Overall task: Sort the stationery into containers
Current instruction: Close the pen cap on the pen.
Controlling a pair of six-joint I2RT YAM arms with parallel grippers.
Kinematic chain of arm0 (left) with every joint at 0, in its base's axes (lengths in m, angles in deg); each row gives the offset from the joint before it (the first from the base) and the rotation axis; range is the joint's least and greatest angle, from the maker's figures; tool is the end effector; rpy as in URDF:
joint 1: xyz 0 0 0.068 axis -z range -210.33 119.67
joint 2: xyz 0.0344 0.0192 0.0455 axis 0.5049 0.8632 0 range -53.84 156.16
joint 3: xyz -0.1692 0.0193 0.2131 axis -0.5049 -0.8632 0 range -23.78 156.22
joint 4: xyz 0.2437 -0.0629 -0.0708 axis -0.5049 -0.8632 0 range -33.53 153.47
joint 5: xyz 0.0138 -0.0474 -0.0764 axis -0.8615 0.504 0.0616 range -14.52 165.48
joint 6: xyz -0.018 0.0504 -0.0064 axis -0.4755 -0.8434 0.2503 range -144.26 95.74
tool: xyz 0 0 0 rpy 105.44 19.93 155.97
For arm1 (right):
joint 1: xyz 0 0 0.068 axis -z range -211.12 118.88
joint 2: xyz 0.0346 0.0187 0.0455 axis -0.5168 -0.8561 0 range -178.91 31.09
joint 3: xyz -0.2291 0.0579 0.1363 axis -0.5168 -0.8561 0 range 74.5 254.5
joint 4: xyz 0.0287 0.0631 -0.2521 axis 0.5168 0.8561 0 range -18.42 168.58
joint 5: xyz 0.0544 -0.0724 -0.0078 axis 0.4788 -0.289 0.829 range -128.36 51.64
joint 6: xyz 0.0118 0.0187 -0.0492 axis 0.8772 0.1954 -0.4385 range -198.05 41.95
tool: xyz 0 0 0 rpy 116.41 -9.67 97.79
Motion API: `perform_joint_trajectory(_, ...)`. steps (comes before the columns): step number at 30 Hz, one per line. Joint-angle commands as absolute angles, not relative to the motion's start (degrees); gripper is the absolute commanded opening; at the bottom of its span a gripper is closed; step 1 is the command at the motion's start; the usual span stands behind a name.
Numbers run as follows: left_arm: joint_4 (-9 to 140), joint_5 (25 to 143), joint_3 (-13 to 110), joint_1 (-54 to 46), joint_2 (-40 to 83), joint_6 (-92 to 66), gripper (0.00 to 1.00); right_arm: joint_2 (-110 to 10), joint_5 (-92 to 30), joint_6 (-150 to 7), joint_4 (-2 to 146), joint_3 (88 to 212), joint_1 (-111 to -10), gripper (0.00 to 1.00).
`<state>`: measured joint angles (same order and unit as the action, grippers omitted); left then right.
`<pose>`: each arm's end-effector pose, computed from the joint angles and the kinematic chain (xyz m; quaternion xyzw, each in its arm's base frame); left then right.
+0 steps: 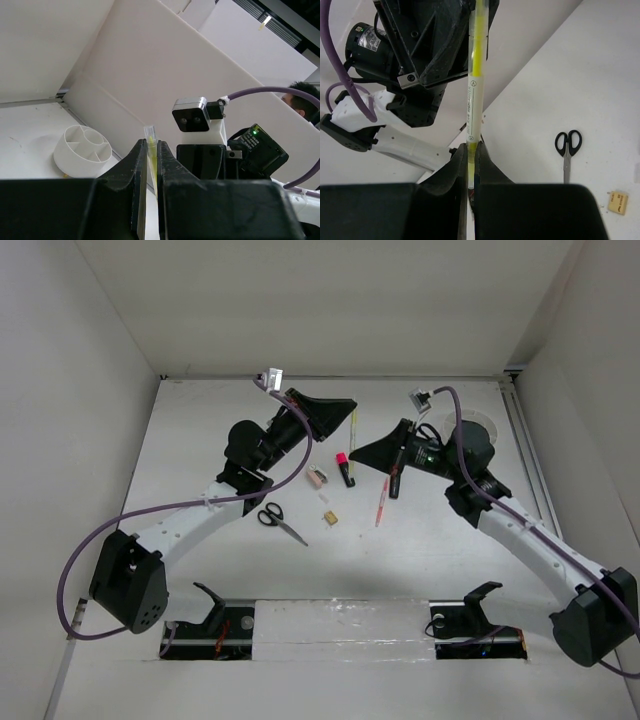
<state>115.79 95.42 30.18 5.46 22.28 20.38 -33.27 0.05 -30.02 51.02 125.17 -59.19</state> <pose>0.2355 -0.1848 0.3869 0.1117 0.5014 -0.6170 0.5961 0.2182 0.1415 0.3639 -0.1339 0.6597 0.6074 0.4219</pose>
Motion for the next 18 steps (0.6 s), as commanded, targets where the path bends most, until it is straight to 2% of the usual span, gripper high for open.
perform_joint_trajectory(1, 107.77, 105.89, 26.76, 7.29, 24.03, 19.07, 0.00, -32.11, -6.55, -30.50, 34.67, 132.86, -56.70, 0.00)
perform_joint_trajectory(8, 108.30, 105.98, 25.62, 7.29, 22.98, 19.07, 0.00, -33.34, -6.55, -32.17, 33.96, 133.47, -56.17, 0.00)
perform_joint_trajectory(13, 108.30, 105.98, 25.62, 7.29, 22.98, 19.60, 0.00, -33.86, -4.88, -41.54, 32.12, 132.60, -58.62, 0.00)
perform_joint_trajectory(18, 106.81, 105.98, 26.23, 7.29, 21.84, 19.60, 0.00, -32.28, -9.36, -43.07, 32.91, 130.84, -58.28, 0.00)
